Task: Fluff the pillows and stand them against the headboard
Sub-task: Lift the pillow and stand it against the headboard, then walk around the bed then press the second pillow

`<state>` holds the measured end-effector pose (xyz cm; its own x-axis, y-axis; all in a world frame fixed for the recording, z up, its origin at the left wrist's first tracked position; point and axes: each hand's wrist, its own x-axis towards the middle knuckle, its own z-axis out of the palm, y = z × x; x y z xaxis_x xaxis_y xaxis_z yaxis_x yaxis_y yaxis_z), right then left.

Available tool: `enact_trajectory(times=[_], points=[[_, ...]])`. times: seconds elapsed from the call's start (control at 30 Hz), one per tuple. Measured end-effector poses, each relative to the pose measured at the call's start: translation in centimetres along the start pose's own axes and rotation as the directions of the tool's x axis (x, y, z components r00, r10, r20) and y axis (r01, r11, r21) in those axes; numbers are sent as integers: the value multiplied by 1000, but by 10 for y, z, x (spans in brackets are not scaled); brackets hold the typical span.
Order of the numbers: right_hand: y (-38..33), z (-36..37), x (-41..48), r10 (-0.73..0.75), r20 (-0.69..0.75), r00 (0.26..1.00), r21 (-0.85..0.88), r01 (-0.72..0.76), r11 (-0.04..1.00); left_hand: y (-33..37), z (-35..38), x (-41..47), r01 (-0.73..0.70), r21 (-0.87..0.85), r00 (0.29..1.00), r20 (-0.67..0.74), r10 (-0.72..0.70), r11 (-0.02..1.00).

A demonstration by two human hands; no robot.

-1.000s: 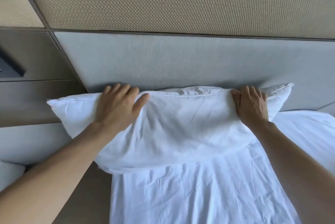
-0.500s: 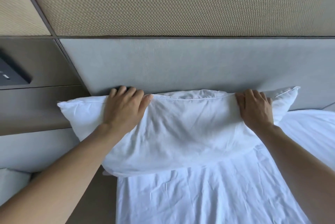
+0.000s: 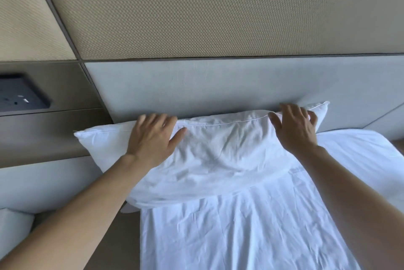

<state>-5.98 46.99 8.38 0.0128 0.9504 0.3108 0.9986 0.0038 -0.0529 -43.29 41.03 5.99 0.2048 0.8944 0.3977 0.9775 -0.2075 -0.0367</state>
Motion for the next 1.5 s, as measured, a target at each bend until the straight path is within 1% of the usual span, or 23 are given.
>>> enact_trajectory(times=[0.03, 0.1, 0.13, 0.2, 0.27, 0.37, 0.5, 0.6, 0.67, 0.77, 0.9, 1.03, 1.13, 1.33, 1.43, 1.5], points=[[-5, -8, -12, 18, 40, 999, -17, -17, 1000, 5, -6, -3, -15, -10, 1000, 6, 15, 1000], [-18, -26, -40, 68, 175, 982, -50, -60, 997, 16, -18, -12, -17, -10, 999, 39, 18, 1000], [-25, -35, -56, 86, 242, 967, -58, -74, 996, 21, -28, -17, -3, -16, 996, 88, 4, 1000], [-36, -55, -85, 101, 305, 947, -69, -84, 994, 33, -53, -29, 14, -38, 980, 198, -6, 999], [-45, -76, -112, 104, 318, 942, -75, -85, 994, 42, -76, -45, -27, -50, 966, 254, 39, 998], [-61, -114, -146, 115, 303, 946, -75, -97, 992, 48, -118, -67, -93, -38, 956, 278, 100, 995], [-79, -164, -190, 169, 283, 944, -53, -161, 986, 52, -173, -92, -117, -37, 932, 341, 122, 992], [-98, -199, -229, 236, 316, 919, -34, -238, 971, 56, -209, -107, -110, -83, 914, 384, 133, 991], [-115, -219, -256, 282, 344, 896, -20, -293, 956, 59, -232, -119, -133, -100, 902, 401, 162, 986], [-141, -241, -291, 320, 363, 875, -14, -339, 941, 61, -253, -138, -184, -132, 880, 420, 223, 974], [-166, -268, -327, 405, 325, 854, -29, -420, 907, 59, -274, -163, -274, -152, 853, 419, 313, 950], [-193, -294, -369, 523, 286, 803, -77, -524, 848, 47, -291, -192, -381, -184, 817, 392, 423, 906], [-215, -309, -398, 594, 250, 765, -100, -590, 801, 36, -302, -210, -434, -239, 799, 344, 493, 869], [-265, -341, -460, 699, 187, 690, -123, -690, 713, 19, -327, -251, -538, -287, 730, 310, 609, 792], [-285, -353, -492, 737, 177, 652, -111, -731, 673, 21, -340, -270, -587, -326, 698, 259, 667, 741], [-297, -361, -518, 763, 176, 622, -106, -759, 642, 27, -350, -285, -630, -346, 664, 223, 714, 695]])
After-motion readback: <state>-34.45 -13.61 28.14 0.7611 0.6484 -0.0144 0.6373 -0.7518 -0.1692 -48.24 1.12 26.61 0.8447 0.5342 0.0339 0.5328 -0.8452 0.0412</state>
